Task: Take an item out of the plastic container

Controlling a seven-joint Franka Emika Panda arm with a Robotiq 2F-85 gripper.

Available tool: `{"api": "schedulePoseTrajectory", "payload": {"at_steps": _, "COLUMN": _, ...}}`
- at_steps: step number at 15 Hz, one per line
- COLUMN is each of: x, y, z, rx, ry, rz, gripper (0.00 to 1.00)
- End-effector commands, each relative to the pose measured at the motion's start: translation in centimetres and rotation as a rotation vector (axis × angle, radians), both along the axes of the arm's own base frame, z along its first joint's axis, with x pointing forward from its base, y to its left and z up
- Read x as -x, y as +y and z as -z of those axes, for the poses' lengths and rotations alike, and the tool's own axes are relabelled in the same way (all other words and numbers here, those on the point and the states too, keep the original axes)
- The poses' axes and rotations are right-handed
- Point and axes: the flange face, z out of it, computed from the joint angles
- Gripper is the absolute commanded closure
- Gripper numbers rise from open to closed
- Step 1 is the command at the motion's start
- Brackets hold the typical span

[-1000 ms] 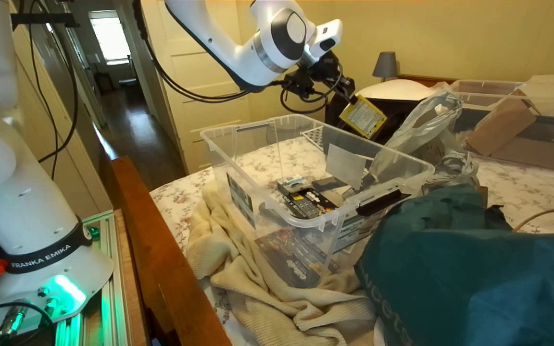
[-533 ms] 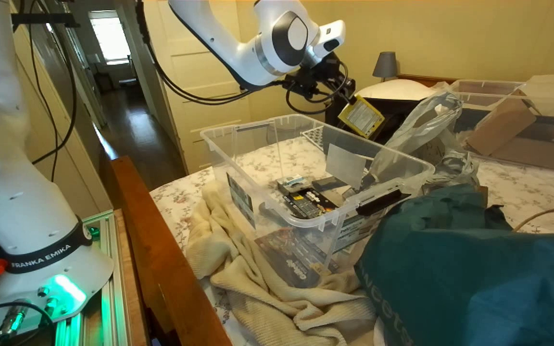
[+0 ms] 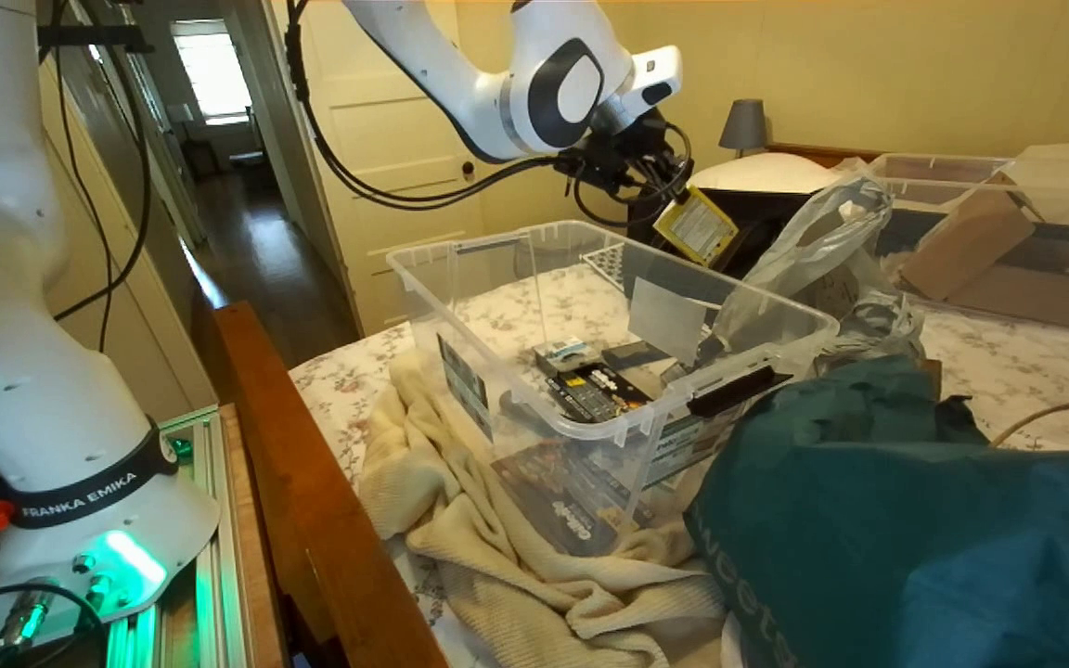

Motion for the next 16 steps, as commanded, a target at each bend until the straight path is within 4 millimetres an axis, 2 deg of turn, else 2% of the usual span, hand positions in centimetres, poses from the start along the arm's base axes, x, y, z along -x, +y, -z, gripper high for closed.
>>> {"api": "schedulePoseTrajectory", "payload": {"at_steps": 1, "x": -1.7, "y": 0.1, "z": 0.0, "rx": -0.014, "ry": 0.022, "rz": -0.031, "gripper": 0.86}}
{"api": "schedulePoseTrajectory", "payload": {"at_steps": 2, "x": -2.0, "y": 0.0, "z": 0.0, "rx": -0.014, "ry": 0.027, "rz": -0.036, "gripper": 0.72}}
{"api": "schedulePoseTrajectory", "payload": {"at_steps": 7, "x": -2.7, "y": -0.5, "z": -0.6, "rx": -0.017, "ry": 0.041, "rz": -0.052, "gripper": 0.39}}
{"api": "schedulePoseTrajectory", "payload": {"at_steps": 12, "x": -2.6, "y": -0.4, "z": -1.2, "rx": -0.040, "ry": 0.056, "rz": -0.054, "gripper": 0.06}}
{"api": "schedulePoseTrajectory", "payload": {"at_steps": 13, "x": -2.4, "y": -0.4, "z": -1.3, "rx": -0.048, "ry": 0.062, "rz": -0.045, "gripper": 0.01}}
{"api": "schedulePoseTrajectory", "payload": {"at_steps": 16, "x": -1.8, "y": -0.1, "z": -1.6, "rx": -0.068, "ry": 0.058, "rz": -0.038, "gripper": 0.00}}
